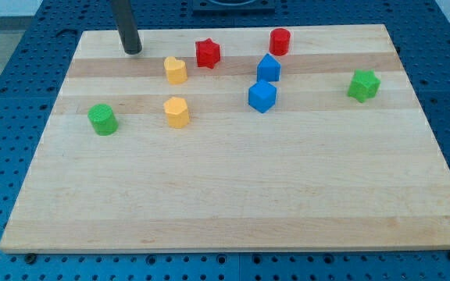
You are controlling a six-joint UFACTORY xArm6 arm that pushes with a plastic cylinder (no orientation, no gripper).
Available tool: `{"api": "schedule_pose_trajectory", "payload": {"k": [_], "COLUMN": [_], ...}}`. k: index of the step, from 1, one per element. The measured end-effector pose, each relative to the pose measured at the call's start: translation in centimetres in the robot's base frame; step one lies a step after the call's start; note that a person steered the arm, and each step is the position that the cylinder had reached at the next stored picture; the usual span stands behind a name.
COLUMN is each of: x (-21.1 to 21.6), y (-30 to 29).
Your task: Slide the green circle closer to yellow hexagon
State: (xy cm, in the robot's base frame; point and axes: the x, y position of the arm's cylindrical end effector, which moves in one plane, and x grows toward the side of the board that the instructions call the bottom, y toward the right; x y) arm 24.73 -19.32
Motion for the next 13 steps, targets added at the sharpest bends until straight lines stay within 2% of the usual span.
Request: {"api": "schedule_pose_trajectory", "payload": {"k": [1, 2, 4, 6, 7, 9, 10, 11, 12, 13], "x": [-0.1, -3.2, -4.8, 2.5, 6.2, 16.2, 19.1, 20.3, 19.8, 20.2], "y": [-1.1, -4.1, -11.0, -3.0, -2.4, -0.4, -0.4, -1.7, -6.6, -8.5]}}
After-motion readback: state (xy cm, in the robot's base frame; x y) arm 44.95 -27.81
